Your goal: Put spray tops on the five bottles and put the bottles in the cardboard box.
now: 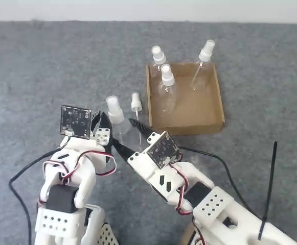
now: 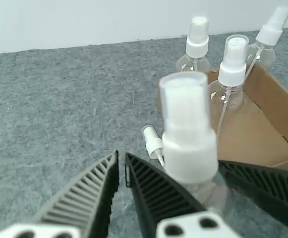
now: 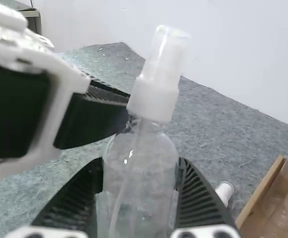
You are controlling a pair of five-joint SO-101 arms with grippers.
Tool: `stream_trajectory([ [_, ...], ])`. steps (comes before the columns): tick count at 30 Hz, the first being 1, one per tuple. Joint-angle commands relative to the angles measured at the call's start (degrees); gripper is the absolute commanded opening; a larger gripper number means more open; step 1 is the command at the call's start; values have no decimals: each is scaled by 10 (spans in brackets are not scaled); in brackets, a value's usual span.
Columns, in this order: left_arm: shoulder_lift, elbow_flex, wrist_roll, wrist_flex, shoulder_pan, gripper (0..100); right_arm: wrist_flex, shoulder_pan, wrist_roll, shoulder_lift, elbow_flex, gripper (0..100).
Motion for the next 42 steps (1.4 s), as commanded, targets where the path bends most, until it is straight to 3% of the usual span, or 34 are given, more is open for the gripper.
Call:
stream_trajectory([
  [1,-4,-2,-3,-16,2,21,-2,3,-7,-17,-11,6],
  [42,-4,-5,-3,-16,0,24,-2,24,-6,-19,-15,6],
])
